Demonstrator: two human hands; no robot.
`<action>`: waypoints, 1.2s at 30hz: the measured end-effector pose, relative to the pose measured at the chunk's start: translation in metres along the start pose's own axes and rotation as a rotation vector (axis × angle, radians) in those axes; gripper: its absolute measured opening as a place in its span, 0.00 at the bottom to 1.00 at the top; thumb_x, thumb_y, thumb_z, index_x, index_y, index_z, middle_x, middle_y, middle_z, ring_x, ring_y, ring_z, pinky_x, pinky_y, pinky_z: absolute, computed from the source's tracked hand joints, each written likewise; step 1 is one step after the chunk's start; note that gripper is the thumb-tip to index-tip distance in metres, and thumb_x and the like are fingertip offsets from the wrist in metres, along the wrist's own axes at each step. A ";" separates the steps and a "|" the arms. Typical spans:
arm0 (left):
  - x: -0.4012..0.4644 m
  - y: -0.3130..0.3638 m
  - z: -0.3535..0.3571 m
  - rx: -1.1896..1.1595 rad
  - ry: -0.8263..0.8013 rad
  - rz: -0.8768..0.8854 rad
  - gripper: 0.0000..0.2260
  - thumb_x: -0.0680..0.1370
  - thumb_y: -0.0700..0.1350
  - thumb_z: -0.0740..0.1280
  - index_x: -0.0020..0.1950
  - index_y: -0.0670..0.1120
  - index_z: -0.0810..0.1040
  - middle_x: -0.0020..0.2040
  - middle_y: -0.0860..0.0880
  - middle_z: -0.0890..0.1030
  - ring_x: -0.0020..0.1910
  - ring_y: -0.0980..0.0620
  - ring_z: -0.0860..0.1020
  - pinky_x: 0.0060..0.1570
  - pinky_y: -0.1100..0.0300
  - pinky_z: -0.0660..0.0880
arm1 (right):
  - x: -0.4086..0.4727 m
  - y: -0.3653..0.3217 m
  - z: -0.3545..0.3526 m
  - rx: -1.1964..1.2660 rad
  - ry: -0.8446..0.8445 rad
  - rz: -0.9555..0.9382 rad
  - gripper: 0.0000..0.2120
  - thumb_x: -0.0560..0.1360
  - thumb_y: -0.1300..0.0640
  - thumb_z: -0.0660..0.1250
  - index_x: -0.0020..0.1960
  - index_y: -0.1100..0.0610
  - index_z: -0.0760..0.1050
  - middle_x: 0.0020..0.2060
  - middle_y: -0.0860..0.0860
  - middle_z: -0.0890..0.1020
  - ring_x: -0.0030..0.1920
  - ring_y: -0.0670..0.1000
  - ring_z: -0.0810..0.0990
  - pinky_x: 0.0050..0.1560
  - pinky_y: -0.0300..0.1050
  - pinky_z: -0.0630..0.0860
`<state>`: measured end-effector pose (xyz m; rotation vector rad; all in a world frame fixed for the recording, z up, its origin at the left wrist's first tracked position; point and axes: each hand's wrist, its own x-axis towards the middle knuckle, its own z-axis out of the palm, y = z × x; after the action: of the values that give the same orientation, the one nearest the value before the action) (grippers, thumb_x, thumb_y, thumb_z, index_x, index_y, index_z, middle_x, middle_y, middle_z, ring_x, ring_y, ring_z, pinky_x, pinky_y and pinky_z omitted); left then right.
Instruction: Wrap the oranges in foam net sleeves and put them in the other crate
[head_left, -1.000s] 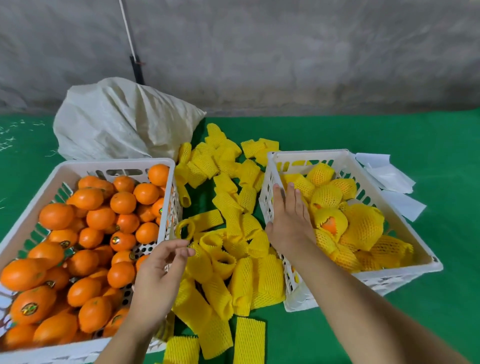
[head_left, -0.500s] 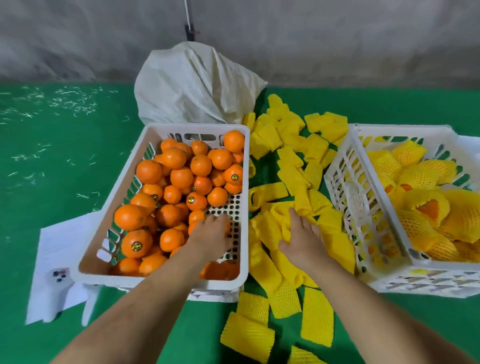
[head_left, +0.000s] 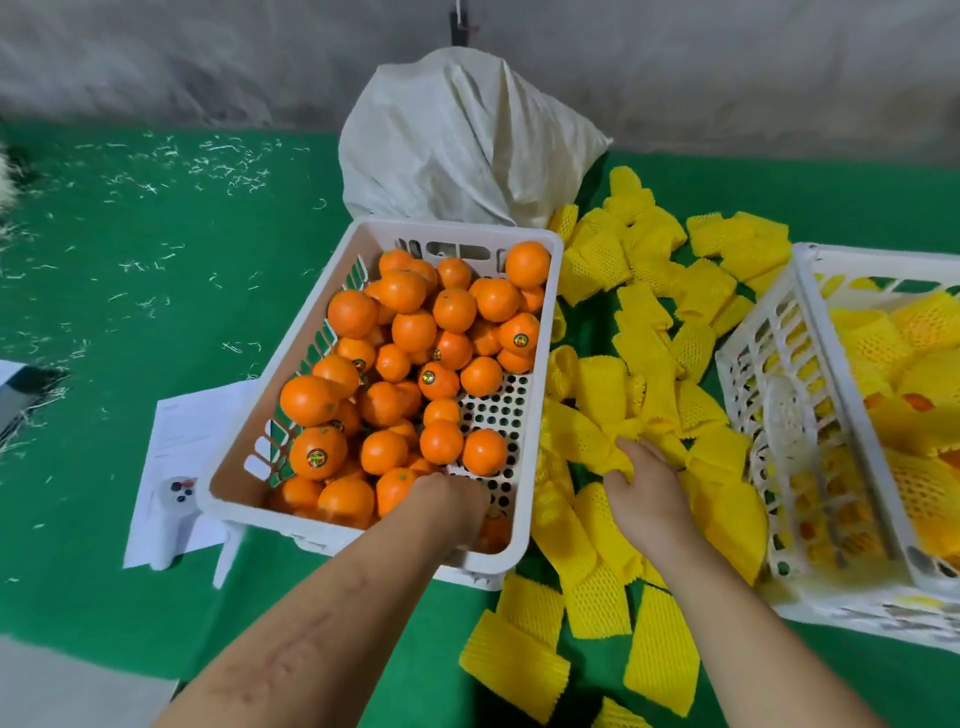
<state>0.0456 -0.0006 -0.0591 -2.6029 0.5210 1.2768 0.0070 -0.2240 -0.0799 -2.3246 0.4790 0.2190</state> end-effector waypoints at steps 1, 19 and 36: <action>-0.001 -0.001 -0.001 -0.013 0.030 -0.003 0.14 0.85 0.51 0.64 0.67 0.46 0.80 0.59 0.45 0.83 0.54 0.45 0.81 0.54 0.51 0.80 | -0.002 -0.006 -0.006 0.074 0.010 -0.031 0.23 0.83 0.60 0.60 0.78 0.56 0.67 0.79 0.54 0.63 0.78 0.57 0.62 0.75 0.52 0.62; -0.068 0.080 -0.032 -1.770 0.767 0.486 0.21 0.82 0.63 0.60 0.65 0.53 0.81 0.62 0.48 0.82 0.56 0.45 0.85 0.50 0.49 0.85 | -0.051 -0.044 -0.031 0.778 0.218 -0.268 0.20 0.79 0.66 0.67 0.56 0.41 0.70 0.48 0.53 0.81 0.37 0.42 0.79 0.34 0.34 0.74; -0.068 0.072 -0.018 -1.699 0.610 0.646 0.25 0.75 0.61 0.71 0.69 0.50 0.82 0.56 0.43 0.86 0.47 0.46 0.86 0.46 0.55 0.82 | -0.042 -0.036 -0.029 0.640 0.310 -0.198 0.30 0.80 0.59 0.71 0.79 0.49 0.65 0.47 0.43 0.80 0.47 0.39 0.81 0.43 0.34 0.79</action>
<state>-0.0085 -0.0576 0.0045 -4.6424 0.4085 1.2579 -0.0170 -0.2091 -0.0244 -1.7567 0.3911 -0.3508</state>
